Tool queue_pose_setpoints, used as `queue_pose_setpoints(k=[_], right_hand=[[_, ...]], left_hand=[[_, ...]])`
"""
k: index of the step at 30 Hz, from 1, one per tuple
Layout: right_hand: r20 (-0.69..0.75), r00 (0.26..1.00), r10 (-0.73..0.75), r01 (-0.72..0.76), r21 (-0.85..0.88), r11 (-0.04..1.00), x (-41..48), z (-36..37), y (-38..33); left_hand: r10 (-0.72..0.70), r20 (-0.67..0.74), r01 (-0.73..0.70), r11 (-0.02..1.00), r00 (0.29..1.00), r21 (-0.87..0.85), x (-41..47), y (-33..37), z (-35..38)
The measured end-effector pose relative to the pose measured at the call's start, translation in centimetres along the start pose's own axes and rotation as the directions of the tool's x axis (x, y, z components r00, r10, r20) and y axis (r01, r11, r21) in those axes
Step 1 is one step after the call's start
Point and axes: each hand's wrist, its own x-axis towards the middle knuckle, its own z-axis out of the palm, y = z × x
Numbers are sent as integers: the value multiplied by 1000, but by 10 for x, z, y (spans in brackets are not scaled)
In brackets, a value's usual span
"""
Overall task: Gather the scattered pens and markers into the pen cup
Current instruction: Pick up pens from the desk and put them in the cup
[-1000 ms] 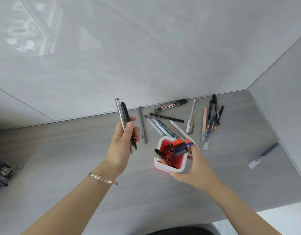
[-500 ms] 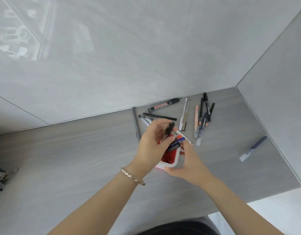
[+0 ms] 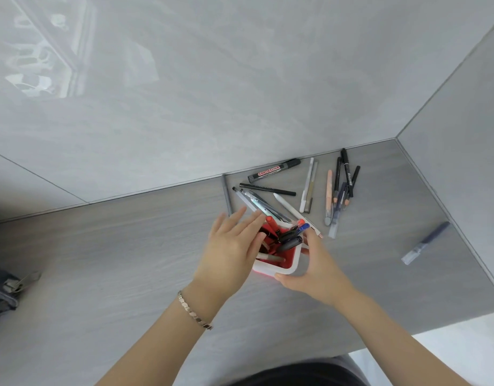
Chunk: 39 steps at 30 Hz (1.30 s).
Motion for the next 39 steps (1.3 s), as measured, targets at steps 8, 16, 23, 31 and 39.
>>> queue_pose_setpoints(k=[8, 16, 23, 31, 39], right_hand=[[10, 1000, 9, -9, -19, 1000, 0, -3, -2], [44, 997, 59, -59, -7, 998, 0, -6, -5], [33, 998, 60, -60, -5, 998, 0, -6, -6], [45, 997, 61, -60, -22, 998, 1, -7, -6], [61, 996, 66, -64, -41, 997, 3, -8, -2]], left_hand=[[-193, 186, 268, 686, 963, -676, 15, 15, -9], [-710, 235, 744, 659, 664, -111, 80, -69, 8], [-698, 305, 722, 690, 648, 45, 81, -78, 38], [-500, 266, 547, 825, 824, -146, 71, -77, 24], [-282, 428, 268, 959, 859, 94, 98, -88, 45]])
